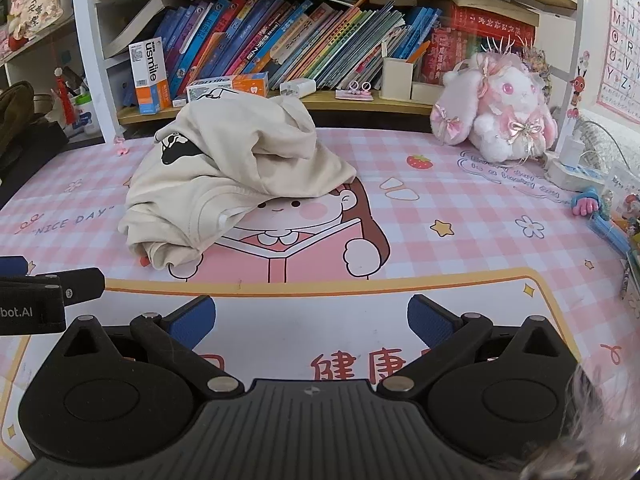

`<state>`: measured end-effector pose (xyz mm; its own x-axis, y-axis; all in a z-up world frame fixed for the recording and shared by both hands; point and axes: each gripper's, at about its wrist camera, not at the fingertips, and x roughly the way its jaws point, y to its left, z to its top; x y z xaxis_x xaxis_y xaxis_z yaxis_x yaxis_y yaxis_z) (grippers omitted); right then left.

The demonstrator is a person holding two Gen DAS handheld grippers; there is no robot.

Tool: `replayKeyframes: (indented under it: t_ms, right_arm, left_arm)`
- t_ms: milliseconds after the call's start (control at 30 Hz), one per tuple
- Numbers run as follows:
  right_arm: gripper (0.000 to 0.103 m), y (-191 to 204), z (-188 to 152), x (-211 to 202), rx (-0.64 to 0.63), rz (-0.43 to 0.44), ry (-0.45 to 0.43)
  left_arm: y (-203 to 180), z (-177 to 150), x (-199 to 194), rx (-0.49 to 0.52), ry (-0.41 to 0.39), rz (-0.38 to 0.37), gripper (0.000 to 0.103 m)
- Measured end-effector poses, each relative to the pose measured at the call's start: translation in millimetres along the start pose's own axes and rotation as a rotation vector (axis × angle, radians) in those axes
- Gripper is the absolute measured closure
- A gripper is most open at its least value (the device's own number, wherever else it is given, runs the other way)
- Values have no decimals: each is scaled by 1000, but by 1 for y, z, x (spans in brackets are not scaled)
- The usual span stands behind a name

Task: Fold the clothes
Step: 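Move both grippers toward the crumpled cream T-shirt on the mat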

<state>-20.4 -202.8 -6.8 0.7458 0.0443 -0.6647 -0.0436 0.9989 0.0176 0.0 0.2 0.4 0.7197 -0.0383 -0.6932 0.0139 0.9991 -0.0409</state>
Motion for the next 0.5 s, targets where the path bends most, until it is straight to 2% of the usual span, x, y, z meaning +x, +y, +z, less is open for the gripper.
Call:
replayKeyframes:
  t_ms: [133,267,500]
  right_arm:
    - [0,0,1,0,5,7,6]
    - [0,-1,1,2,5,8,8]
    - [0,0,2,6,7,9,14]
  left_arm:
    - [4,5,5,-6,31,-4,0]
    - [1,0,5,-8,16,-3,0]
    - [3,4,9,-22,36,10,0]
